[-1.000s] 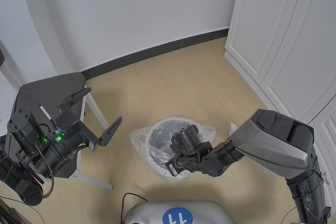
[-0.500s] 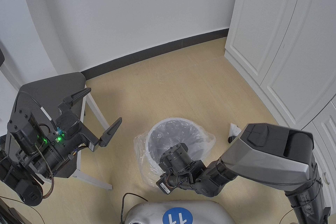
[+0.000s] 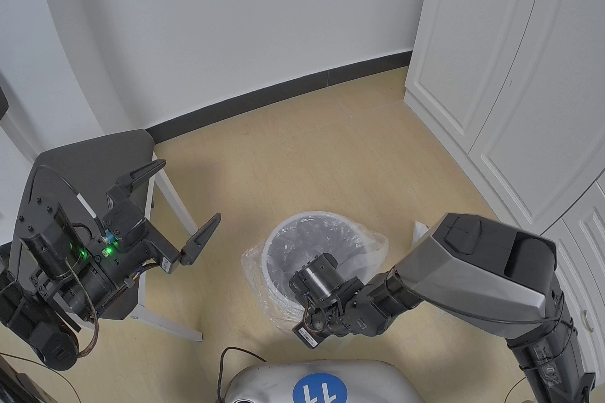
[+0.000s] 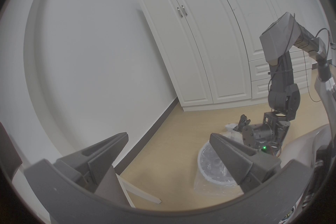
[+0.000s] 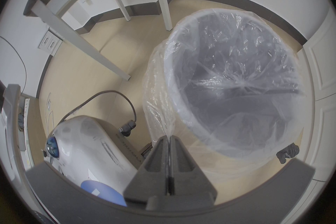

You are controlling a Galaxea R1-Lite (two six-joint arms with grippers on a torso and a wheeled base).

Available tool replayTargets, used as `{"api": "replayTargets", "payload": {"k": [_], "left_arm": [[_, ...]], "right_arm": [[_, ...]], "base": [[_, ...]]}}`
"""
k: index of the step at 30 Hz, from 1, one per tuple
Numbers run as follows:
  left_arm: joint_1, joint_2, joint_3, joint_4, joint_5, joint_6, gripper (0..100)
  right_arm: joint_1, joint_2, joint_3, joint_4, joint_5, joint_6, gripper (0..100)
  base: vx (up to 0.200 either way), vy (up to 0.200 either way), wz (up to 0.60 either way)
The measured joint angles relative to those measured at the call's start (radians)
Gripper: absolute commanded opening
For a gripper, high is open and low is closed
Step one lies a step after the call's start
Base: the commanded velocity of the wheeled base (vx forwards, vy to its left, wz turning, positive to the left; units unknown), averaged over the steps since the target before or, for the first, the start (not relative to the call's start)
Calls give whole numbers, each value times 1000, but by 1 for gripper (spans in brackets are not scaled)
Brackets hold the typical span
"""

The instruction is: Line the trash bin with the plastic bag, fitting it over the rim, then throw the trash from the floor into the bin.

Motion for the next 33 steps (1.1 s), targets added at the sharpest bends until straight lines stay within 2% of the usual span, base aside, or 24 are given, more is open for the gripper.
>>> {"api": "replayTargets", "payload": {"k": [11,24,33], "left_arm": [[0,2,-2,-1,0,0,100],[0,0,-2,-1,0,0,100],[0,0,2,-1,0,2,100]], "right_arm": [[-69,43,-154,55,-93,-2,0],[-84,94,-258,57,-94,-5,0],[-35,94,-233,59,-86,-10,0]], "base": [[0,0,0],[0,0,0],[0,0,0]]}}
